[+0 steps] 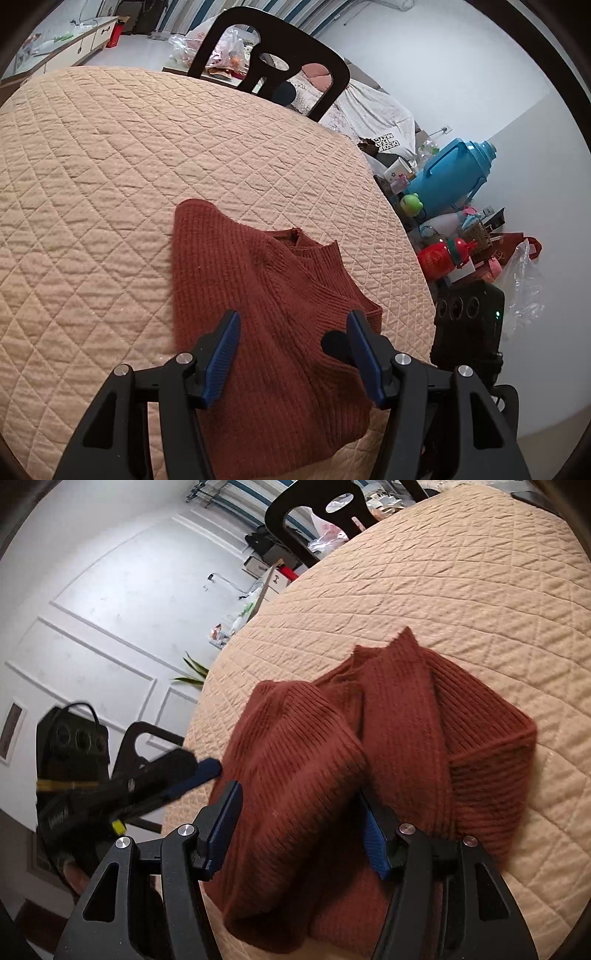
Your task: Fold small clothes
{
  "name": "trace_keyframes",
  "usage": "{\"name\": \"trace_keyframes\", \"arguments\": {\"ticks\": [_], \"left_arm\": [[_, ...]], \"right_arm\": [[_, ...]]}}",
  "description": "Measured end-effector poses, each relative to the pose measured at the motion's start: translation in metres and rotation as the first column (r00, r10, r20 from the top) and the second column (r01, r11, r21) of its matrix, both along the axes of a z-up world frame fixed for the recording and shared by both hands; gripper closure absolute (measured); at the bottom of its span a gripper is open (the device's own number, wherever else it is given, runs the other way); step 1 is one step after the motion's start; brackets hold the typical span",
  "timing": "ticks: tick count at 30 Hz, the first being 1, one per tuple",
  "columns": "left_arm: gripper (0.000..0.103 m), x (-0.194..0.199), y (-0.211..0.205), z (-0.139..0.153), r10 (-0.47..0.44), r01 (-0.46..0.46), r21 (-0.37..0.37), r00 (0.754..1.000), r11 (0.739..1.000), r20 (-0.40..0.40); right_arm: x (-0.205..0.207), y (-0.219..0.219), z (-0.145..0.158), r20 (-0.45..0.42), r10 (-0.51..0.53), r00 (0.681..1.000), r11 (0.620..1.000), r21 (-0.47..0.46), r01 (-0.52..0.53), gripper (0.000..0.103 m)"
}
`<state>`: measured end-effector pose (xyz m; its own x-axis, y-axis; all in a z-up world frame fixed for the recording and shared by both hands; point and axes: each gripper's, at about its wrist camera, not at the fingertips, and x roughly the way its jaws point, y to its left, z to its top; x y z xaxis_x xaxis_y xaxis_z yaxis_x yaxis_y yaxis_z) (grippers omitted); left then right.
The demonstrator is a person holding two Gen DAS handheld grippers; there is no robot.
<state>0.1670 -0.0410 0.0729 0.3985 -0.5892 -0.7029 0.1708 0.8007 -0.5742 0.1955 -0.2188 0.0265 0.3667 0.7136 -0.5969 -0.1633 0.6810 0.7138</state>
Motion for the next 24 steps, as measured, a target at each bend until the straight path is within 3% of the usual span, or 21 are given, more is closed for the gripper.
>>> {"name": "trace_keyframes", "arguments": {"ticks": [6, 9, 24], "left_arm": [[0.04, -0.002, 0.015, -0.003, 0.033, -0.033, 0.007, 0.999, 0.999, -0.001], [0.04, -0.003, 0.018, -0.005, 0.045, -0.045, 0.015, 0.999, 0.999, 0.002], [0.04, -0.01, 0.012, -0.004, 0.027, -0.027, 0.035, 0.999, 0.999, 0.019]], "right_arm": [[0.005, 0.011, 0.001, 0.007, 0.021, 1.0, 1.0, -0.02, -0.021, 0.045], [0.004, 0.013, 0.001, 0.024, 0.023, 0.999, 0.999, -0.033, -0.022, 0.084], [-0.003, -0.003, 0.046, 0.148, 0.038, 0.988, 0.997, -0.071, -0.028, 0.088]]}}
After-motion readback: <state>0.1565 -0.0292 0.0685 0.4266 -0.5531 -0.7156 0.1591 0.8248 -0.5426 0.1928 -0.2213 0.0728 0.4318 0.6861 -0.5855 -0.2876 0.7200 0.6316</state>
